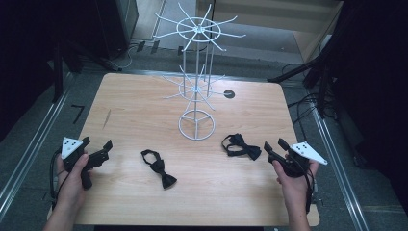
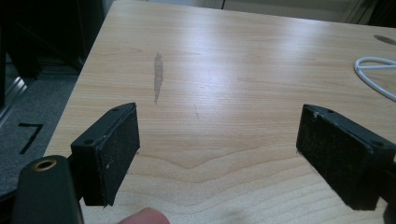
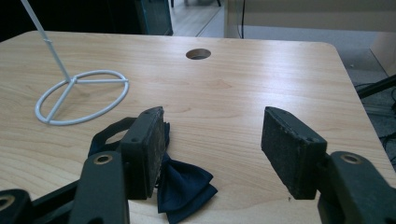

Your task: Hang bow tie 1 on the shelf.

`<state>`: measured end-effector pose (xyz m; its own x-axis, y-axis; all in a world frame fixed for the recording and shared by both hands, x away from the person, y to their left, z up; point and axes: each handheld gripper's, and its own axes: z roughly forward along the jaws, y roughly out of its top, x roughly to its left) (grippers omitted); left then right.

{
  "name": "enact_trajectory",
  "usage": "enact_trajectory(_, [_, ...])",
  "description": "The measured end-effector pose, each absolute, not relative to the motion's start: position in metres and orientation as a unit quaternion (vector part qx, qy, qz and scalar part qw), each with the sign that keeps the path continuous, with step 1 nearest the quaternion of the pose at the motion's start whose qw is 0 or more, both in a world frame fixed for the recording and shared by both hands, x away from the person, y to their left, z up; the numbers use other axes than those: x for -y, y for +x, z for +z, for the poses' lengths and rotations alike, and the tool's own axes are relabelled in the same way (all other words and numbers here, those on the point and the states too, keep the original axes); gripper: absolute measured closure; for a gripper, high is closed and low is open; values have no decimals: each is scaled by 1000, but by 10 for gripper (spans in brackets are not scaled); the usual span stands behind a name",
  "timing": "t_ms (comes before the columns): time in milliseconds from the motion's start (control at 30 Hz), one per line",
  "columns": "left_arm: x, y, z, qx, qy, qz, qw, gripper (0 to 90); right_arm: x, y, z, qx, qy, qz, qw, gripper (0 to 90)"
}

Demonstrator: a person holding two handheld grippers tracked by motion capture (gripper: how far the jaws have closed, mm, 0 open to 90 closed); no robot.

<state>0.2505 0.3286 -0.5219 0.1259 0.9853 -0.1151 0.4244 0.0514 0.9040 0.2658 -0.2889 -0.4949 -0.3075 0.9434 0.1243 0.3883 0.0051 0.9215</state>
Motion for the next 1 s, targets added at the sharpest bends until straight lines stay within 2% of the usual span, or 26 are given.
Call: enact_trajectory(1000, [-330,251,-522,-581,608,313,441,140,256,315,-507,-693,509,453,237,405])
